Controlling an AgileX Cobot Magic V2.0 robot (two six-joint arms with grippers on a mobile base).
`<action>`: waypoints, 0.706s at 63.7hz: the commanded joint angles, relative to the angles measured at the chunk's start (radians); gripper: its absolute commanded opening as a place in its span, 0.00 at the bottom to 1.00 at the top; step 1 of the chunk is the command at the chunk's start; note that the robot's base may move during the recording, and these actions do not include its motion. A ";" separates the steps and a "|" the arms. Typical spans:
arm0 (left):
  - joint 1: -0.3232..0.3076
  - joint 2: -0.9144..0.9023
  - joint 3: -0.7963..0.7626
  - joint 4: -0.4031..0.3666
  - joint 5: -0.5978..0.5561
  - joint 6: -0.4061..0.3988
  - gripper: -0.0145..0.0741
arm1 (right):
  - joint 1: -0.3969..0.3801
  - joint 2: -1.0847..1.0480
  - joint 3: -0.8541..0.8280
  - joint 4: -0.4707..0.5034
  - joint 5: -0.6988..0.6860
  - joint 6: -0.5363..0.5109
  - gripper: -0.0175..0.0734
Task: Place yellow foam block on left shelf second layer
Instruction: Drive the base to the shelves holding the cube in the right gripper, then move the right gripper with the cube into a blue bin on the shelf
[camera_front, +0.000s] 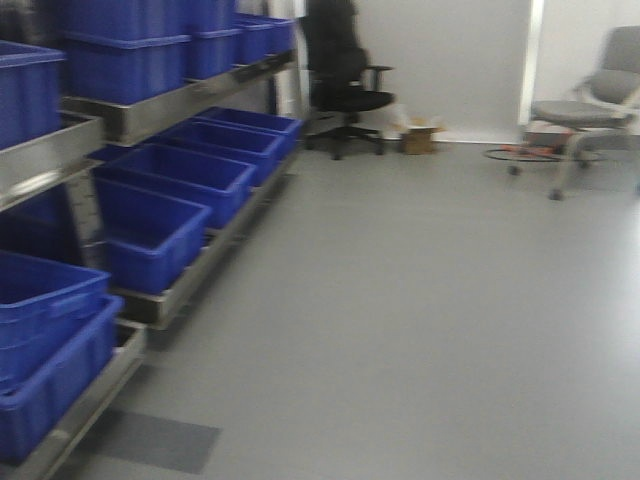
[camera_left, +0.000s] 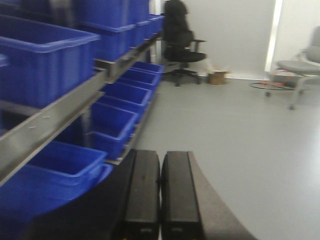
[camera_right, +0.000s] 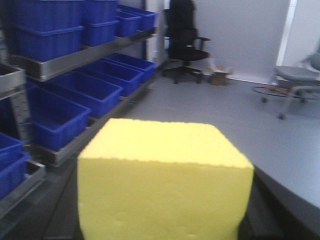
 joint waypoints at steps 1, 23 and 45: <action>-0.001 0.004 0.026 -0.007 -0.087 -0.004 0.32 | -0.007 0.005 -0.024 -0.008 -0.091 -0.009 0.55; -0.001 0.004 0.026 -0.007 -0.087 -0.004 0.32 | -0.007 0.005 -0.024 -0.008 -0.091 -0.009 0.55; -0.001 0.004 0.026 -0.007 -0.087 -0.004 0.32 | -0.005 0.005 -0.024 -0.008 -0.091 -0.009 0.55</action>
